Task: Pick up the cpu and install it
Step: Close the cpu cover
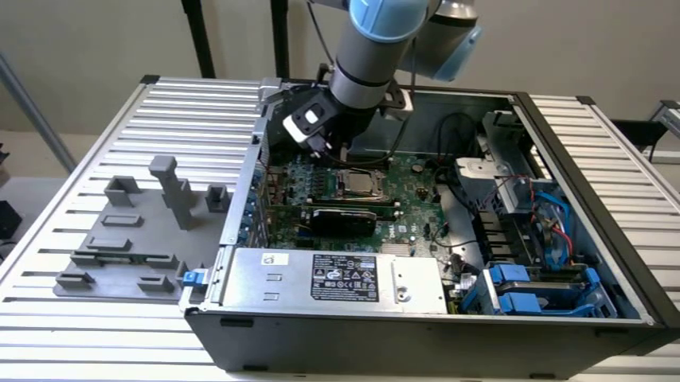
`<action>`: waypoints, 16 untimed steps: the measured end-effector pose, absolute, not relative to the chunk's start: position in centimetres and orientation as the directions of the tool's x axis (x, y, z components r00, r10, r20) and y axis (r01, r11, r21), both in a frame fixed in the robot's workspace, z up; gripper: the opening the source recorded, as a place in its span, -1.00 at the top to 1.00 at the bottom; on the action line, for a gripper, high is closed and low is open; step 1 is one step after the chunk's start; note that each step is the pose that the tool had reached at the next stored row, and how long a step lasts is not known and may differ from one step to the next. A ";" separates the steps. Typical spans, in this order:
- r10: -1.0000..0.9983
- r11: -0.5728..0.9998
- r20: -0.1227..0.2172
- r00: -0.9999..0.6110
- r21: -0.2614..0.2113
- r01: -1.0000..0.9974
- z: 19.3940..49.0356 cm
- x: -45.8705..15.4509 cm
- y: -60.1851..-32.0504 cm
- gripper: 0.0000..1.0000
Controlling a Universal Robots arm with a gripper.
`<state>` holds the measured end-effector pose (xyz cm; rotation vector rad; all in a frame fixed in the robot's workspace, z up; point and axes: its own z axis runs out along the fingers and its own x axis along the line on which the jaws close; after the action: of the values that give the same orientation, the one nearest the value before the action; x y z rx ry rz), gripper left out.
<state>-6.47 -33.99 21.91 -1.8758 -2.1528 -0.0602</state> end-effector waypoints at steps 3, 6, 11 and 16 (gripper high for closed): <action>0.968 0.119 0.240 -0.080 -0.154 0.981 21.9 -6.5 -34.0 0.79; 0.969 0.093 0.241 -0.054 -0.154 0.984 21.8 -6.5 -34.0 0.79; 0.970 0.058 0.242 -0.019 -0.154 0.986 21.5 -6.4 -34.1 0.79; 0.970 0.037 0.242 0.001 -0.154 0.987 21.2 -6.1 -34.1 0.79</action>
<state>-6.12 -34.12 21.22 -2.0006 -2.0385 -0.0872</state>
